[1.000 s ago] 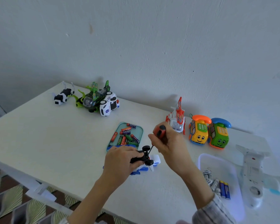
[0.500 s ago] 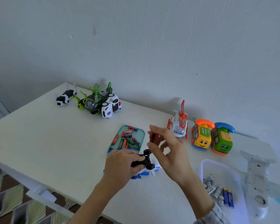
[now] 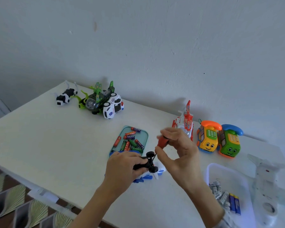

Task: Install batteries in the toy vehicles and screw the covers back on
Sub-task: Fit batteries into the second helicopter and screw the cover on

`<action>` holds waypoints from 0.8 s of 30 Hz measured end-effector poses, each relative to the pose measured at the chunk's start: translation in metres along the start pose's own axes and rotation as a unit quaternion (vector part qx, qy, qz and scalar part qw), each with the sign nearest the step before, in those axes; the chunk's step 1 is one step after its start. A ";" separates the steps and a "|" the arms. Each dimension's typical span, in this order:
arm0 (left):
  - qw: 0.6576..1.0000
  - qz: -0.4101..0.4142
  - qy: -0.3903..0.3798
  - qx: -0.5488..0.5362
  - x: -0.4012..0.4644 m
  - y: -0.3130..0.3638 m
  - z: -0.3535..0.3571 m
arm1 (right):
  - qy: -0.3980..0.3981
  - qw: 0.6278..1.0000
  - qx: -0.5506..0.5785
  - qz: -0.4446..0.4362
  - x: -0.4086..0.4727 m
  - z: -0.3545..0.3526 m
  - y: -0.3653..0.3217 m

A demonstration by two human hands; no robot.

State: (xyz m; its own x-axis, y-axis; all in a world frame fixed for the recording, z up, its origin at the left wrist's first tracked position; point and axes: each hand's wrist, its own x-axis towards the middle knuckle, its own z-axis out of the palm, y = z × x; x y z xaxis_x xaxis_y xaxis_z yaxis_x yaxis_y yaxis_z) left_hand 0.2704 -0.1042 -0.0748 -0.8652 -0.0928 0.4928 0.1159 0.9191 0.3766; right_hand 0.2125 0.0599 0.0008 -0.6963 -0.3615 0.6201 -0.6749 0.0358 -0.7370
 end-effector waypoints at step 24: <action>1.000 -0.009 -0.013 -0.008 -0.002 0.002 0.000 | -0.041 0.999 0.017 -0.012 -0.010 0.004 -0.005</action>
State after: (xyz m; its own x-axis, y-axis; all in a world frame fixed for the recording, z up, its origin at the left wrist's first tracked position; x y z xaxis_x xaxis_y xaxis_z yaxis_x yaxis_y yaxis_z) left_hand 0.2724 -0.1023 -0.0754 -0.8795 -0.0989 0.4656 0.1082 0.9110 0.3979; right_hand 0.2239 0.0594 -0.0027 -0.6564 -0.4365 0.6153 -0.6823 -0.0045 -0.7310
